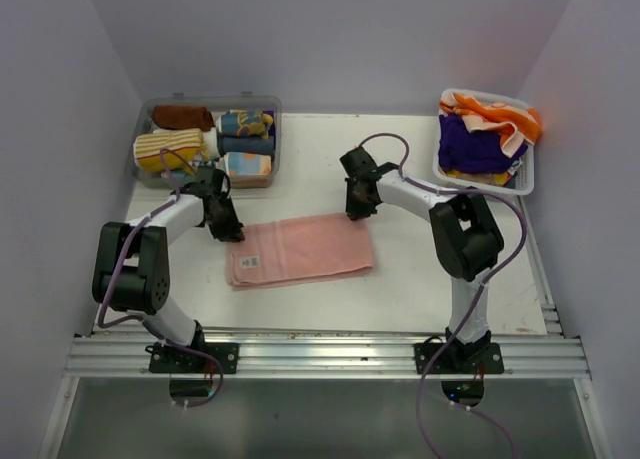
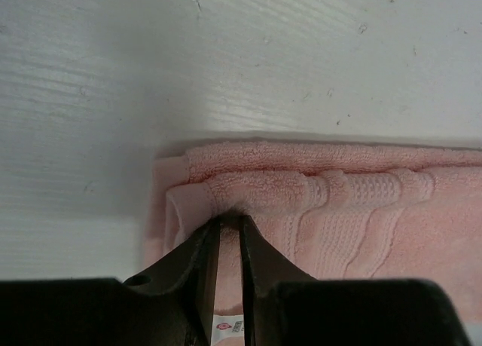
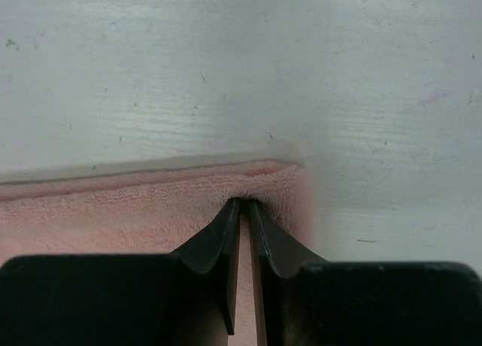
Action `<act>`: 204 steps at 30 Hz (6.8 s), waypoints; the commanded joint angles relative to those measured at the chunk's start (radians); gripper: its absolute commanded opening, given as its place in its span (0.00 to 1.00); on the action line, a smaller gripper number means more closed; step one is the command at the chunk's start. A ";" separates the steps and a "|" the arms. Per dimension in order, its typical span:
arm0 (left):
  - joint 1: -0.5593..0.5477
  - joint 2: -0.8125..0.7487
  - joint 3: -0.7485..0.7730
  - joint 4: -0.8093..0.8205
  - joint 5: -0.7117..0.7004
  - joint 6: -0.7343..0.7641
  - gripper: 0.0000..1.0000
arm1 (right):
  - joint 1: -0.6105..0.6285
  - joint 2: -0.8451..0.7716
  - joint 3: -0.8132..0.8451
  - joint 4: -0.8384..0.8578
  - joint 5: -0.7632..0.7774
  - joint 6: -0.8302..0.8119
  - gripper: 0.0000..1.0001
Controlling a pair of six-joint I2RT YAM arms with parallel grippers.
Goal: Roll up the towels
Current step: Fold the towel, then roll the towel
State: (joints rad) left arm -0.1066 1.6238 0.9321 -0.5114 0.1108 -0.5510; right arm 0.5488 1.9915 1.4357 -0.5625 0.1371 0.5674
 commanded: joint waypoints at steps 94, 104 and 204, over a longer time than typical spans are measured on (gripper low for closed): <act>-0.502 -0.102 0.207 -0.052 0.121 -0.047 0.26 | 0.246 -0.618 -0.456 0.013 0.048 0.211 0.25; -0.634 -0.156 -0.085 0.103 0.113 -0.152 0.25 | 0.392 -0.699 -0.701 0.079 0.013 0.348 0.25; -0.677 -0.317 -0.285 0.146 0.144 -0.222 0.00 | 0.553 -0.830 -0.807 0.084 0.213 0.437 0.00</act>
State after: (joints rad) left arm -0.7803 1.3510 0.5819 -0.3496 0.2951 -0.7570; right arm 1.1004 1.2076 0.5709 -0.4500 0.2806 1.0115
